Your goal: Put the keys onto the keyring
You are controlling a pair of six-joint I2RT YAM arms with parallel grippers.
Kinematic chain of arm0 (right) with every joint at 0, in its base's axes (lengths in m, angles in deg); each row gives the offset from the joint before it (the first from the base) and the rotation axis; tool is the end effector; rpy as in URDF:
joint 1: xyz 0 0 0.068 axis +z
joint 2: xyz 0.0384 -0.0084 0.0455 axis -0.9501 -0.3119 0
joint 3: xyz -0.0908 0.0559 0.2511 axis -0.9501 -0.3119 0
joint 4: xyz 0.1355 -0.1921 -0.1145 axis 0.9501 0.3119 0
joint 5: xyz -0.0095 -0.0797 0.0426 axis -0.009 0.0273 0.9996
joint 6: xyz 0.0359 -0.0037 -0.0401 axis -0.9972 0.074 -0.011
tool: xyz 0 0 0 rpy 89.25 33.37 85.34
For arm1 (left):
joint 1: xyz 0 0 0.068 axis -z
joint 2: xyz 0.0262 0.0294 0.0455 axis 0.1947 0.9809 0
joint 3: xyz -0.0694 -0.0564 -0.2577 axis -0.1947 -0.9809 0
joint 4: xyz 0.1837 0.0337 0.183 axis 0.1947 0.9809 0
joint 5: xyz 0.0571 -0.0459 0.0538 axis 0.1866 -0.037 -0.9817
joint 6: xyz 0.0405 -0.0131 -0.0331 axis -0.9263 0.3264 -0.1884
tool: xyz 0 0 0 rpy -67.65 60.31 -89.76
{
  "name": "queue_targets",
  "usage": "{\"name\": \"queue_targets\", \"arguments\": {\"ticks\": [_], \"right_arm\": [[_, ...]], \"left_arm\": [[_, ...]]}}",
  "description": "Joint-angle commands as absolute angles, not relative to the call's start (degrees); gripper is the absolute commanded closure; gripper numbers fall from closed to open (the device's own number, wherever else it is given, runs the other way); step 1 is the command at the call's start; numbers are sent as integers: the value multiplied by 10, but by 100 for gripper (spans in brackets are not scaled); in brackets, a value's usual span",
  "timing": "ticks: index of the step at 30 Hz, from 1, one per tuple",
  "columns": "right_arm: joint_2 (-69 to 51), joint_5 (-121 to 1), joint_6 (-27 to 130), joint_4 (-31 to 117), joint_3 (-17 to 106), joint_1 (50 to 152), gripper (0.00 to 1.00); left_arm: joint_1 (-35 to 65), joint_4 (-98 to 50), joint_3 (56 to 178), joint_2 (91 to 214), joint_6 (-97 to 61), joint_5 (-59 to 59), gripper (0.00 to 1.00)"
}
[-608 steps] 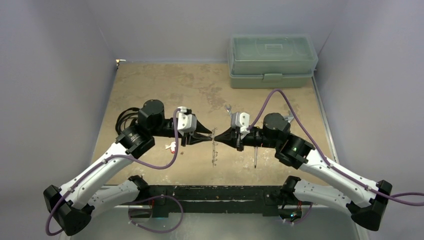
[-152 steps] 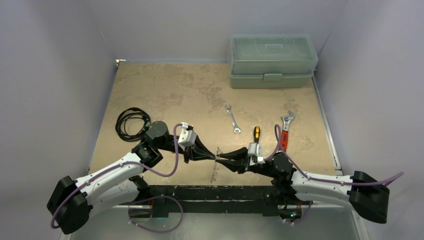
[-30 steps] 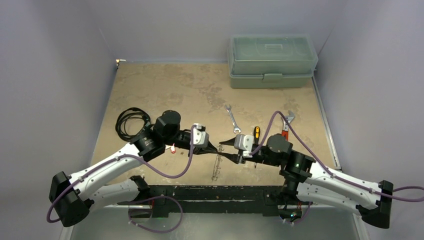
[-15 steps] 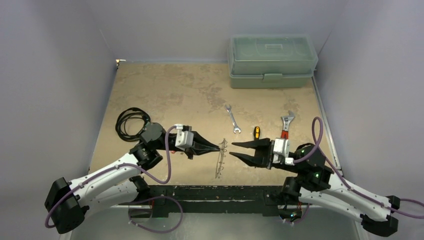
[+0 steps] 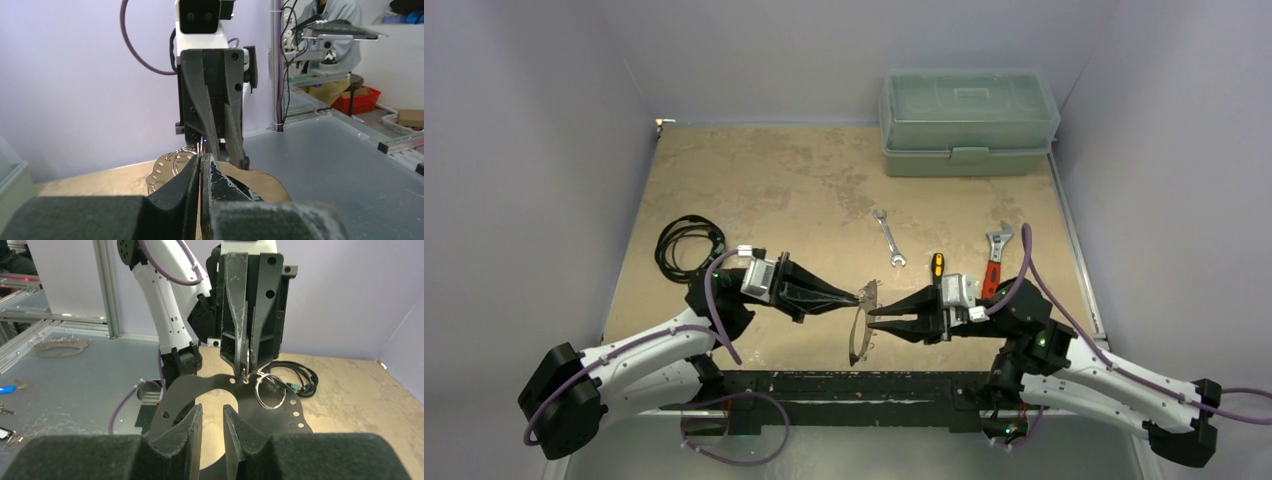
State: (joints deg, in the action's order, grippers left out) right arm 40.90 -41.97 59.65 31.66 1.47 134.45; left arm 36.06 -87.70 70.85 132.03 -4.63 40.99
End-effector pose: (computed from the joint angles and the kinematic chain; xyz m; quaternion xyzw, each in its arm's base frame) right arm 0.0511 0.1322 0.3396 -0.4708 0.4265 0.5059 0.5836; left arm 0.1079 -0.1564 0.3237 0.4437 0.3220 -0.6282 0.5522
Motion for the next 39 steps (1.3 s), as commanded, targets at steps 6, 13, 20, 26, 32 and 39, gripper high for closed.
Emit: {"name": "queue_targets", "arguments": {"ticks": [6, 13, 20, 26, 32, 39], "right_arm": [[388, -439, 591, 291, 50, 1347, 72], [368, -442, 590, 273, 62, 1347, 71], [357, -440, 590, 267, 73, 1346, 71], [363, -453, 586, 259, 70, 1346, 71], [368, -455, 585, 244, 64, 1347, 73], [354, -452, 585, 234, 56, 1346, 80]], "left_arm": [[362, -971, 703, 1323, 3, 436, 100], [361, -964, 699, 1325, -3, 436, 100], [362, -966, 697, 1331, -6, 434, 100], [362, -969, 696, 1342, -11, 428, 100], [361, -973, 697, 1350, -12, 424, 100], [362, -974, 699, 1354, -12, 423, 100]]}}
